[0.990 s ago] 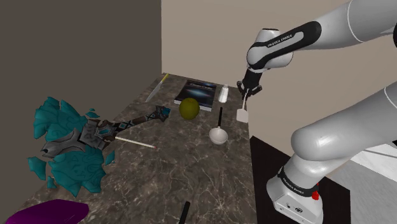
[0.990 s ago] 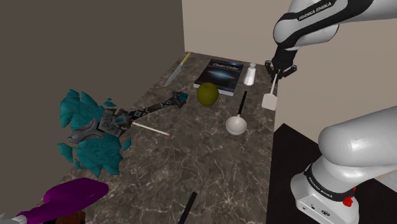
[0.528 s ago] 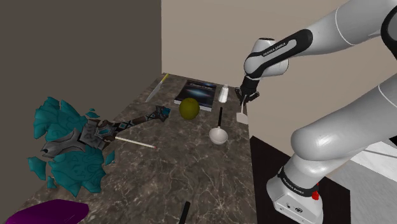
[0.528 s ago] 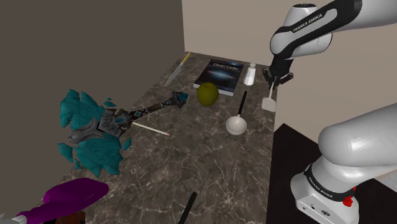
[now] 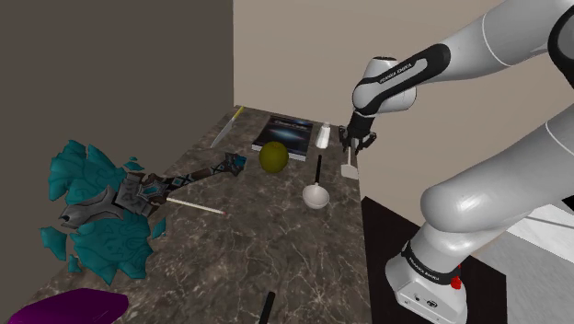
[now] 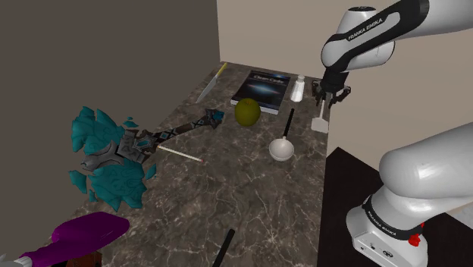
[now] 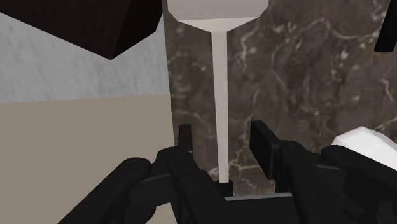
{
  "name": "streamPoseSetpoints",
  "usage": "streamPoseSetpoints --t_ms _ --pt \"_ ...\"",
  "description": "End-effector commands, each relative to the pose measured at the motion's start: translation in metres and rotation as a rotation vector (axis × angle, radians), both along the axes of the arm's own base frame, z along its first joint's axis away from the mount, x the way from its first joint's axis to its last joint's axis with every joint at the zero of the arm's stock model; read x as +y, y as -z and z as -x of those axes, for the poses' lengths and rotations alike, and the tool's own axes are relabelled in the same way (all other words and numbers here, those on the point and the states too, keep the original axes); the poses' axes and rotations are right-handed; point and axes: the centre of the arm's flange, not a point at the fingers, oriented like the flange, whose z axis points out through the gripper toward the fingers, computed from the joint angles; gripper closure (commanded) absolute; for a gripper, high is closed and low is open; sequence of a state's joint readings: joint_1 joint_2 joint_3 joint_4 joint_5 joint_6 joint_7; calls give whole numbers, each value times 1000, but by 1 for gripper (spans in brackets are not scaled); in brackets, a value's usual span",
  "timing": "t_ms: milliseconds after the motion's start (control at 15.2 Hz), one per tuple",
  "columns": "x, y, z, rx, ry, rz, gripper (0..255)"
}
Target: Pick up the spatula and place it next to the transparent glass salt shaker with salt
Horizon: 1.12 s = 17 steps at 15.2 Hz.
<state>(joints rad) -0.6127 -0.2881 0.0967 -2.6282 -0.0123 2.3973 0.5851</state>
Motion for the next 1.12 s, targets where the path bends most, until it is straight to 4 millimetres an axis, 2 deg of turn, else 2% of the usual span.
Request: streamPoseSetpoints --t_ms 0,264,528,1056 --pt "0 0 0 0 0 0 0" --pt "0 0 0 0 0 0 0" --pt "3 -50 2 0 0 0 0" --pt "3 -50 2 0 0 0 0"
